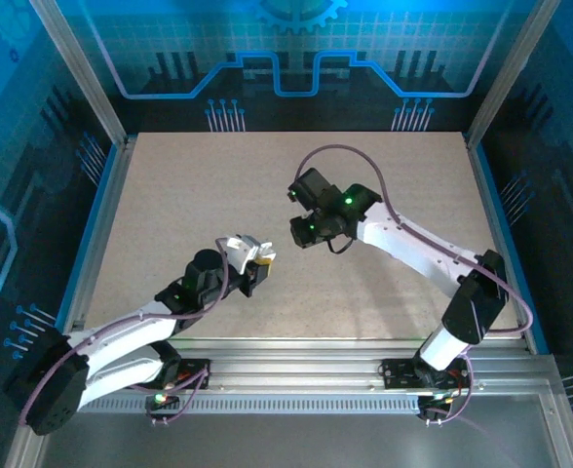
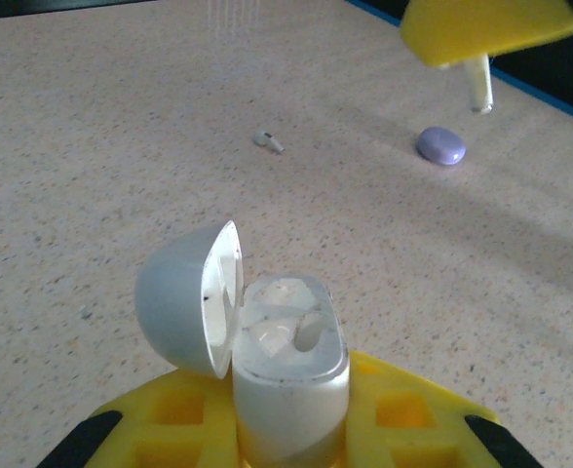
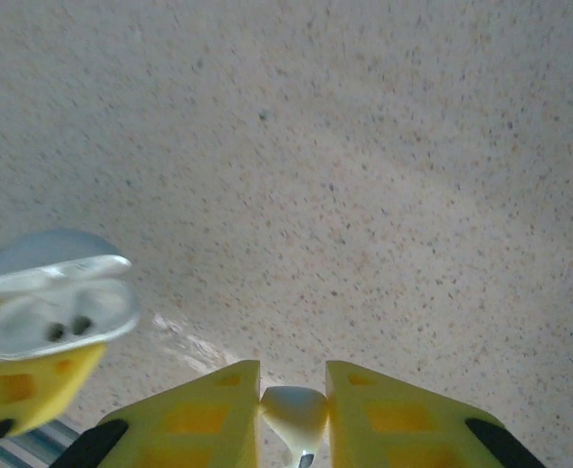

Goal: Insert the wireless bluetooth earbuds into the charging case

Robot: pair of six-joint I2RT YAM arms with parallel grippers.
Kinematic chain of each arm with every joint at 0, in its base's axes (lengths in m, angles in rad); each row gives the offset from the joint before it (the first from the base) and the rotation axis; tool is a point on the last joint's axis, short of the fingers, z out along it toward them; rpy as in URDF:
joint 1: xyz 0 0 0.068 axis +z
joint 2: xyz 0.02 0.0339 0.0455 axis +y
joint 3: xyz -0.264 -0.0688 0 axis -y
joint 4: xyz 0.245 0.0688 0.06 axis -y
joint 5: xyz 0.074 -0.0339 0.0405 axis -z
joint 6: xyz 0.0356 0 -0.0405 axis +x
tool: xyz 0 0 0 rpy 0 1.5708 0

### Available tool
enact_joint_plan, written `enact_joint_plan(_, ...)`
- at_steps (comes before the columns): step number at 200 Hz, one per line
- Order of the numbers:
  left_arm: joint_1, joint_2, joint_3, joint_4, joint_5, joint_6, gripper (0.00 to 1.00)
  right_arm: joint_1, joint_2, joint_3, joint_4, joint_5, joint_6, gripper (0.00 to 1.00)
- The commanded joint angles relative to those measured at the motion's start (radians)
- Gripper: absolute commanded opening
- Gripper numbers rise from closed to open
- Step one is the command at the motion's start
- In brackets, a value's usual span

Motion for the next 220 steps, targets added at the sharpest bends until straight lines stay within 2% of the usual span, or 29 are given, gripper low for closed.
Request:
enact_joint_plan(1,0.000,0.035,0.021,0.143,0.065,-0.052,0.07,-0.005,-0.036,0.018,0.054,-0.023,0.031,0.22)
enact_joint_plan(53,-0.012,0.090,0.041,0.242,0.079,-0.069,0.07,0.016,-0.103,-0.060,0.210,-0.045,0.080,0.22)
enact_joint_plan(123,-0.024,0.095,0.064,0.277,0.099,-0.068,0.07,0.063,-0.152,-0.171,0.411,-0.083,0.077,0.22)
enact_joint_plan(220,-0.026,0.099,0.079,0.329,0.091,-0.083,0.07,0.094,-0.167,-0.231,0.471,-0.079,0.058,0.22)
